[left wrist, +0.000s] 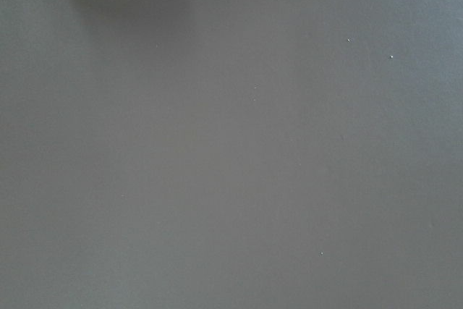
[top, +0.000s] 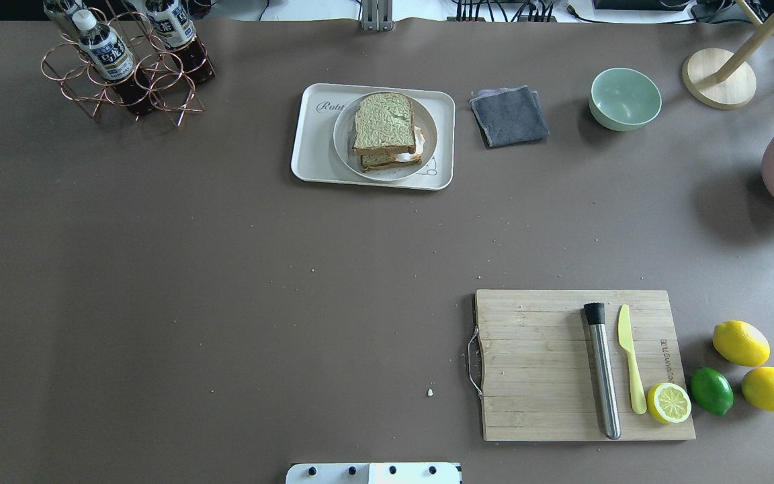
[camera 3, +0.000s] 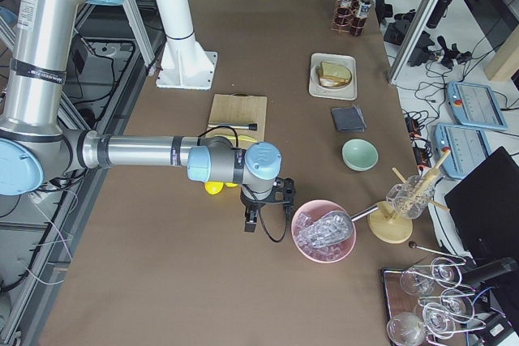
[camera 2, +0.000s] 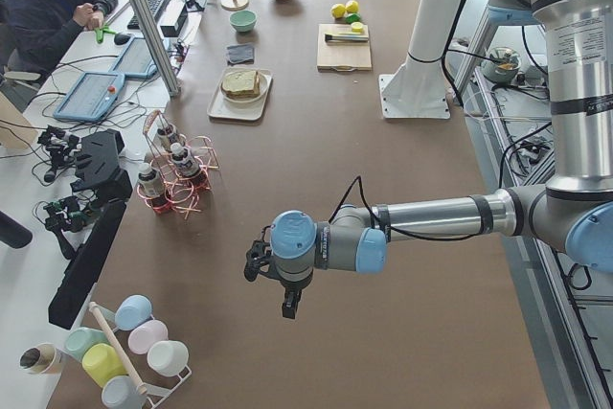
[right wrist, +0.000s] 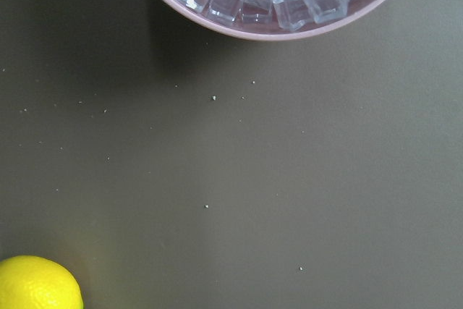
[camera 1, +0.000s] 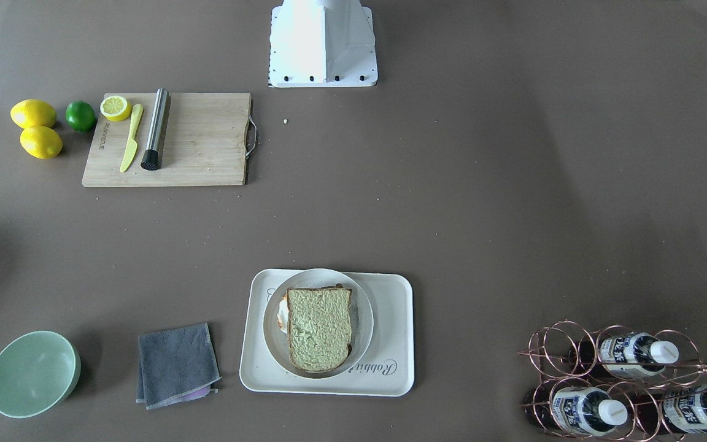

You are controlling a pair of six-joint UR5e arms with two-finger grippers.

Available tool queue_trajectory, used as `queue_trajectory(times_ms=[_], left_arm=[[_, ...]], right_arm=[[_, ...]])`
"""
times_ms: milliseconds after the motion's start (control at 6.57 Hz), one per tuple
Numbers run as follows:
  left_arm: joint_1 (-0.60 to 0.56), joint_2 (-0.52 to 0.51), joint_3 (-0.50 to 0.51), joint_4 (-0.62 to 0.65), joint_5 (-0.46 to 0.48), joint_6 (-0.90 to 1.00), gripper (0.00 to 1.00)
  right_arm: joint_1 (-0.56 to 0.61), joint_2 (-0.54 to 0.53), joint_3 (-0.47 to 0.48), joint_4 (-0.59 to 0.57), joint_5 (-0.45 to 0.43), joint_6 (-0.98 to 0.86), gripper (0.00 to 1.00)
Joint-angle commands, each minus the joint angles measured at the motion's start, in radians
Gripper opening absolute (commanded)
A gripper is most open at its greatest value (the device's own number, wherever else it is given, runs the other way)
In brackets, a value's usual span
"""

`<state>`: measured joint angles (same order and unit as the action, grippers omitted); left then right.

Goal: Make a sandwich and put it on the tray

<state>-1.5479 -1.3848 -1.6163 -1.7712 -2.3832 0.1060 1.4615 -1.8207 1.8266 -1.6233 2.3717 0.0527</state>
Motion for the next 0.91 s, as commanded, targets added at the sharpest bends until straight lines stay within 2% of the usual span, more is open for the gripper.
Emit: queue_trajectory(times_ms=[0,305,761], left_arm=[[-0.001,0.028,0.004,-0.005,-0.031,-0.003,0.98],[-0.001,0.036,0.004,-0.007,-0.072,-0.003,0.98],[-0.001,0.033,0.019,-0.002,-0.070,-0.002,0.98]], right_arm=[[-0.006,-0.006,0.029,-0.001,-0.005,0.003,1.00],[-0.006,0.004,0.045,-0.003,-0.023,0.006,1.00],[-0.006,0.023,0.054,-0.001,-0.028,0.006,1.00]])
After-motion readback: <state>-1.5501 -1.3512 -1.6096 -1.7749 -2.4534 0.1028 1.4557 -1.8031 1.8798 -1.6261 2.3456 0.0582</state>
